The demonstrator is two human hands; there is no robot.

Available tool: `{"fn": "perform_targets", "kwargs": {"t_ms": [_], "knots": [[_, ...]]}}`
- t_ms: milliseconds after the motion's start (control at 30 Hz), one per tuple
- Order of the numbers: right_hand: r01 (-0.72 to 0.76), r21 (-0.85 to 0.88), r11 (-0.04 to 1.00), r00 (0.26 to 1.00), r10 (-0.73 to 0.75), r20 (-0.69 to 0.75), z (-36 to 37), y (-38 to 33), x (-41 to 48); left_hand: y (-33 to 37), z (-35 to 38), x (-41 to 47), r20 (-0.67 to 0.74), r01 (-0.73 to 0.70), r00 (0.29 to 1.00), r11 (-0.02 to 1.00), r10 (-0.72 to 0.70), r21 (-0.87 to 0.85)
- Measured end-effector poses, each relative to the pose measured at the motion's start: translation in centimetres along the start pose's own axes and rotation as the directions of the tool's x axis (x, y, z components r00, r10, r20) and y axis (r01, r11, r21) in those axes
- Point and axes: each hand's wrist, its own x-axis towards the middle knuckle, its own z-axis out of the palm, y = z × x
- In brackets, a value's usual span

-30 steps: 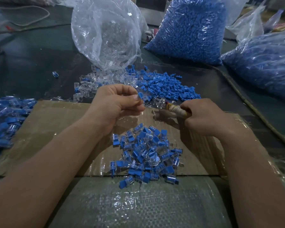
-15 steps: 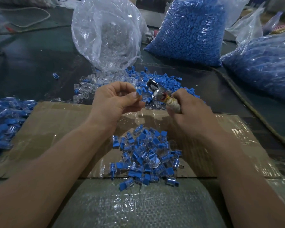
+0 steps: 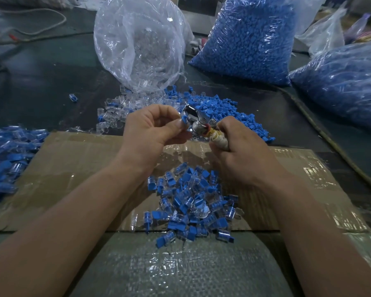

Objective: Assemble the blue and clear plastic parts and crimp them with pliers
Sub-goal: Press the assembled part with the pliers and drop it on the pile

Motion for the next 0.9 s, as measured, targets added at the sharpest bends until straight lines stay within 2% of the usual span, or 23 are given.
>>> {"fn": "perform_targets", "kwargs": {"t_ms": [167, 433, 733, 900], "knots": [[0.004, -0.035, 0.999, 0.999, -0.002, 0.038, -0.1, -0.1, 0.2, 0.0, 0.1, -0.1, -0.022, -0.015, 1.000, 0.999, 0.016, 0.045], [0.005, -0.041, 0.999, 0.999, -0.004, 0.035, -0.1, -0.6, 0.4, -0.1, 0.1, -0.1, -0.074, -0.102, 0.990, 0.976, 0.118, 0.192], [-0.016, -0.003, 1.000, 1.000, 0.016, -0.026, 0.5, -0.8, 0.5, 0.0, 0.0, -0.2, -0.089, -0.113, 0.987, 0.972, 0.134, 0.209], [-0.002, -0.037, 0.999, 0.999, 0.000, -0.051, 0.9, -0.4, 0.5, -0.2, 0.0, -0.1, -0.091, -0.086, 0.990, 0.976, 0.106, 0.199]]}}
